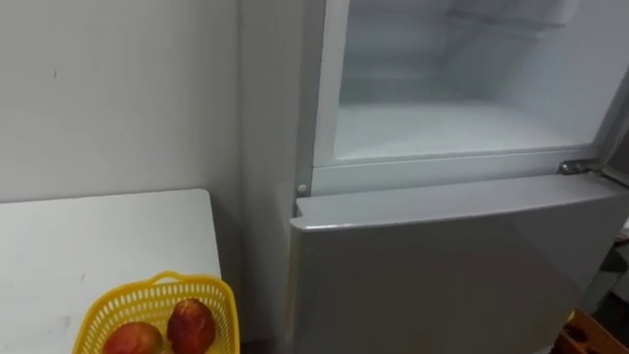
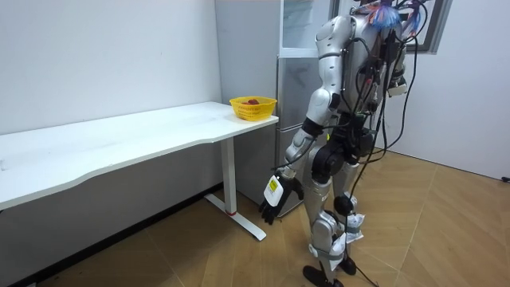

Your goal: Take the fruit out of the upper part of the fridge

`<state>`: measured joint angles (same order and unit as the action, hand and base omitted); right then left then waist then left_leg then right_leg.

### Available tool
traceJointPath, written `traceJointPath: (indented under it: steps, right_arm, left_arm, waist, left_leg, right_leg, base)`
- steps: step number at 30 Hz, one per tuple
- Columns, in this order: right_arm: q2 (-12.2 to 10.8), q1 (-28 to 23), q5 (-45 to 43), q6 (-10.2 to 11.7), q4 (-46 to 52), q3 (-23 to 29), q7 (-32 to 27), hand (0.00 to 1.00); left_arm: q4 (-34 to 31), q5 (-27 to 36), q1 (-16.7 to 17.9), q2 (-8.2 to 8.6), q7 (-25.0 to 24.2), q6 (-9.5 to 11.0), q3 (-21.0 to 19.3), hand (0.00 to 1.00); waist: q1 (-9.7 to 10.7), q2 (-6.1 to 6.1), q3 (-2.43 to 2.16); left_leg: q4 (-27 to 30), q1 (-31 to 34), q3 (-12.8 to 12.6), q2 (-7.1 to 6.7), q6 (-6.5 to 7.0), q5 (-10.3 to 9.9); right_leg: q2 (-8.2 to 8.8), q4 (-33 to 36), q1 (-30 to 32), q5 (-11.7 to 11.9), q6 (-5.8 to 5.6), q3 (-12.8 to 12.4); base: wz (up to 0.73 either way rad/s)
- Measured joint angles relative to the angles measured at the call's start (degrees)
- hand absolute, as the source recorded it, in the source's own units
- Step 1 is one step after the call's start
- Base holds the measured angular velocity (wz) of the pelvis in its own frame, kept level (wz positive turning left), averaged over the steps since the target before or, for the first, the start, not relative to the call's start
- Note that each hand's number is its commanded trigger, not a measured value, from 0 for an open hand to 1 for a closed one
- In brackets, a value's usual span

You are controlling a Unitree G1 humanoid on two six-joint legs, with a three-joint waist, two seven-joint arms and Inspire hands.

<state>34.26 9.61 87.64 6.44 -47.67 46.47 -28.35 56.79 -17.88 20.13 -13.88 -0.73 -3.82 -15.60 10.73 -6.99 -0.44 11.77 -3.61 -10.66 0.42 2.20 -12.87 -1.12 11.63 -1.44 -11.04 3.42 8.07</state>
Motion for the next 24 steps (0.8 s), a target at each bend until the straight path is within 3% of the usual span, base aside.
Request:
traceJointPath:
  steps: [7, 15, 24]
  right_arm:
    - [2.2, 1.9, 0.0, 0.1, 0.0, 0.4, -2.5, 0.0]
    - [6.6, 5.0, 0.1, 0.2, 0.0, 0.6, -3.5, 0.0]
    - [7.0, 6.3, 1.3, 1.0, 0.8, 2.2, -7.8, 0.0]
  left_arm:
    - [-0.2, 0.0, 0.6, -0.03, 0.1, 0.0, -0.1, 0.0]
    - [-1.7, -0.3, 0.6, -0.01, 0.1, -0.4, -0.1, 0.0]
    - [-1.6, -0.3, 0.7, -0.13, 0.0, -0.7, -2.3, 0.0]
  waist:
    - [0.9, 0.55, -0.1]
    - [1.9, 0.46, -0.12]
    - [2.1, -0.94, -0.29]
  left_leg:
    - [-0.1, 0.3, 0.1, -0.1, 0.0, 0.0]
    - [-0.1, -0.1, -0.1, 0.01, -0.01, 0.0]
    - [-0.2, -0.1, -0.4, -0.05, -0.18, 0.1]
  right_leg:
    - [0.03, 0.0, -0.4, 0.0, -0.07, 0.0]
    - [-0.06, 0.1, -0.4, 0.0, -0.04, -0.1]
    - [-0.01, 1.0, 0.4, -0.2, 0.13, -0.1]
  base:
    - [0.0]
    - [0.0]
    - [0.0]
